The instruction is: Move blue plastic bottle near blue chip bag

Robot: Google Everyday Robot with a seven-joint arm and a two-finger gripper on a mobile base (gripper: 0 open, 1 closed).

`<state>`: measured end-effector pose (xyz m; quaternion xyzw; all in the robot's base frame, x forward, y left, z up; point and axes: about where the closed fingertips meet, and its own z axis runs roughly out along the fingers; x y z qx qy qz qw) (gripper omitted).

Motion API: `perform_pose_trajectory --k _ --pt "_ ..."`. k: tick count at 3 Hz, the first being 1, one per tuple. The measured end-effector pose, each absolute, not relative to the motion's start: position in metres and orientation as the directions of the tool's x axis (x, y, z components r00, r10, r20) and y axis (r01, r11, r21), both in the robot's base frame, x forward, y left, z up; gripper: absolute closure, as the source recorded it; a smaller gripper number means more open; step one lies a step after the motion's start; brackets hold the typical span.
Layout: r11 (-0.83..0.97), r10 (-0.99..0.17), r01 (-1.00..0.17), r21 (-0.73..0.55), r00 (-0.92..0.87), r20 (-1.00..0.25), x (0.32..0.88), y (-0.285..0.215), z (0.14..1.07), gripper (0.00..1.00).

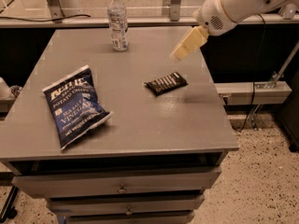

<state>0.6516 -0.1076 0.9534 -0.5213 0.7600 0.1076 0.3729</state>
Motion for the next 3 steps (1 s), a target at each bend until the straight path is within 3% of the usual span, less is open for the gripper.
perform_pose_trajectory --k 3 --pt "0.511 -0.444 -0.848 -0.140 -0.121 -0.888 0.767 -0.007 0.924 0.00"
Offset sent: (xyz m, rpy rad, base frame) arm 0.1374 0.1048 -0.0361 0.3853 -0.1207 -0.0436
